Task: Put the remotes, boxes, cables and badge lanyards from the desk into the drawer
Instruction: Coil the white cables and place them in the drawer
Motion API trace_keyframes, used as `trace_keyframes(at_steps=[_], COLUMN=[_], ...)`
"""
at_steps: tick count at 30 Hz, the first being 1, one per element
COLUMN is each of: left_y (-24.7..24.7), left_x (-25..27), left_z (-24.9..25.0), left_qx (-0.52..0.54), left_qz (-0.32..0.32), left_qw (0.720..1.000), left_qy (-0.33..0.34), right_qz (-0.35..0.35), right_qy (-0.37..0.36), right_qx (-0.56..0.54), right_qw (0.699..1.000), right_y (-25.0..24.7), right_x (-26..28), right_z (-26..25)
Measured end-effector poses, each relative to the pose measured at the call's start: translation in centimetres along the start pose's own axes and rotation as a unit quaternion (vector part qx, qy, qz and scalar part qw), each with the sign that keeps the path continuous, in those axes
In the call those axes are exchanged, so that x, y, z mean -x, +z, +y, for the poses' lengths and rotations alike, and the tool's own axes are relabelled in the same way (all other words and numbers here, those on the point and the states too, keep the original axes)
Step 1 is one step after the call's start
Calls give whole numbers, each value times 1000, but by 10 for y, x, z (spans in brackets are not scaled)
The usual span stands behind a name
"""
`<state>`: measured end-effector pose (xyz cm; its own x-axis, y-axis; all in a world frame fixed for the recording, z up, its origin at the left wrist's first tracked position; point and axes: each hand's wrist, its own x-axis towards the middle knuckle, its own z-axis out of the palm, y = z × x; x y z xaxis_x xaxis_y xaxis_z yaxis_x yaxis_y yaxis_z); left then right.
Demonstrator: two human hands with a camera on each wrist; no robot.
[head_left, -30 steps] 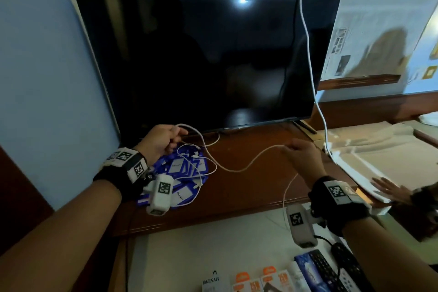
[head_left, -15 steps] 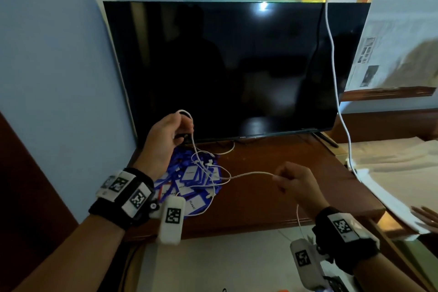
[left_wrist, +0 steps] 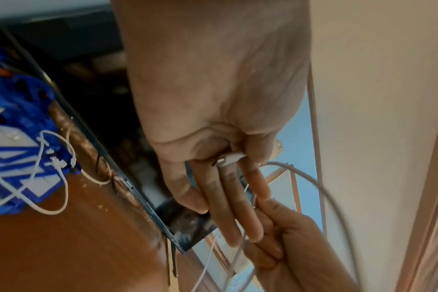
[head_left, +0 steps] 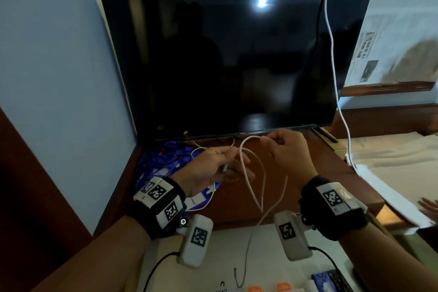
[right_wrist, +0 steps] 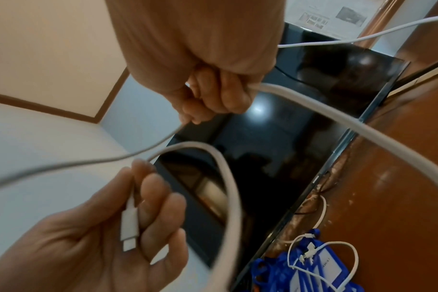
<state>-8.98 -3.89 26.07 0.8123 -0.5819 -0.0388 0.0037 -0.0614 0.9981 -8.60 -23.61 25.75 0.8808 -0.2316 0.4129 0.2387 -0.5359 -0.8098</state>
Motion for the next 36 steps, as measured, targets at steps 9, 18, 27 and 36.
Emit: trace_keyframes(at_steps=[9, 18, 27, 36], left_y=[-6, -3, -5, 0], left_x=[3, -5, 4, -2], left_z=[-3, -4, -4, -4], left_qx=[9, -3, 83, 90], left_qz=[-7, 87, 63, 137], left_qw=[1000, 995, 994, 986], left_qy=[-10, 38, 28, 43], right_qz=[86, -50, -8, -90], right_qy=[28, -45, -24, -75], right_qx=[1, -66, -95, -119], right_qw=[996, 996, 995, 986], right_y=[-13, -1, -4, 13], right_x=[-9, 4, -8, 5], right_z=[0, -24, -19, -35])
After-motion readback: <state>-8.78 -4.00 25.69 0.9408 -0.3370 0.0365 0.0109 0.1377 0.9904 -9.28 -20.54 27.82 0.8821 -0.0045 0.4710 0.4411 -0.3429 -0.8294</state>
